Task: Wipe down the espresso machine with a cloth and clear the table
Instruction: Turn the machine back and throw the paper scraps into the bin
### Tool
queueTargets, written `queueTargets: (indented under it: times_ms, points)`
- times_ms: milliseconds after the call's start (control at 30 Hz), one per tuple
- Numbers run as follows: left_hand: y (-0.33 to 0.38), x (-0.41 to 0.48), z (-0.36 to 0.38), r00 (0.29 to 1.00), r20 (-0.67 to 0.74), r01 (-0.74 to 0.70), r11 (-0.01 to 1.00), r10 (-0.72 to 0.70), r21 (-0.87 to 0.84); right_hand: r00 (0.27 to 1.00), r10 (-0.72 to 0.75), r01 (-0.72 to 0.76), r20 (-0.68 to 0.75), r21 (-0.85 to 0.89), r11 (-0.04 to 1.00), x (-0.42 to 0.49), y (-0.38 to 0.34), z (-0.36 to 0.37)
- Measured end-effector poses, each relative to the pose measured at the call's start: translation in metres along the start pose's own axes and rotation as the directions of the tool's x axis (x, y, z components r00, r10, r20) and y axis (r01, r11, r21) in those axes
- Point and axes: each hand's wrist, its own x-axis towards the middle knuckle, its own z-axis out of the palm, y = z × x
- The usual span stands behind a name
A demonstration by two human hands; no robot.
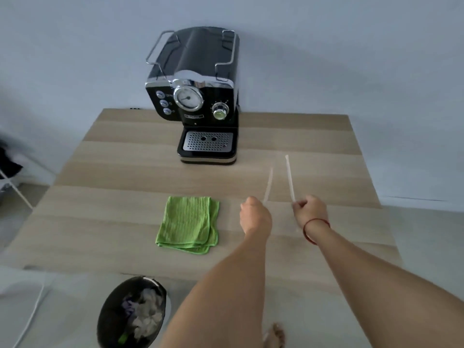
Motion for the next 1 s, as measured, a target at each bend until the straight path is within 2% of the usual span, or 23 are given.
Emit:
queueTargets:
  times_ms: [233,367,533,700,833,1000]
  points:
    - [-0.097,0.02,-0.17,0.969,-0.241,0.013,0.981,-0.06,-0.192,0.964,-0.203,0.186,0.17,0.11,0.976,-0.103,-0.134,0.109]
    - [-0.192,0.022,-0.263,0.913,-0.36,0.093,0.958,-0.191,-0.273,0.891,-0.322,0.296,0.32,0.128,0.946,-0.189,-0.195,0.191]
    - [-0.323,0.009,-0.344,0.787,-0.433,0.252,0.87,-0.439,-0.424,0.769,-0.369,0.338,0.521,0.158,0.928,-0.301,-0.235,0.289]
    - [-0.419,-0.006,-0.36,0.718,-0.358,0.382,0.767,-0.598,-0.515,0.679,-0.325,0.366,0.659,0.081,0.927,-0.365,-0.224,0.362]
    - [-0.476,-0.004,-0.336,0.689,-0.247,0.489,0.689,-0.681,-0.535,0.663,-0.24,0.378,0.709,-0.04,0.925,-0.375,-0.191,0.404]
    - [-0.539,0.029,-0.269,0.651,-0.137,0.59,0.612,-0.746,-0.527,0.649,-0.127,0.367,0.75,-0.163,0.916,-0.36,-0.131,0.476]
